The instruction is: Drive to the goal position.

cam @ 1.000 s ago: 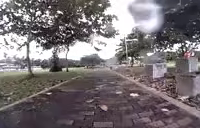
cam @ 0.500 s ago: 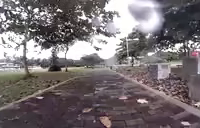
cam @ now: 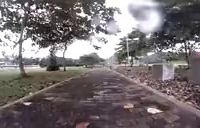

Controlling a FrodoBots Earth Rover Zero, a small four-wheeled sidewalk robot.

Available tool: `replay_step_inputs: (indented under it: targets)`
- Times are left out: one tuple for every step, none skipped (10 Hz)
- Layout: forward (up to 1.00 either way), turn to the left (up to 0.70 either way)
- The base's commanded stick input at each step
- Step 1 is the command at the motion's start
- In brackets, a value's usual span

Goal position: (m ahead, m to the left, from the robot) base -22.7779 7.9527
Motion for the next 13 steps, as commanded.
replay_step_inputs:
  targets:
    - [0.7, 0.0]
    - [0.7, 0.0]
    - [0.7, 0.0]
    - [0.7, 0.0]
    - [0.7, 0.0]
    - [0.7, 0.0]
    - [0.7, 0.0]
    - [0.7, 0.0]
    - [0.7, 0.0]
    - [0.7, 0.0]
    - [0.7, 0.0]
    - [0.7, 0.0]
    - [0.43, 0.0]
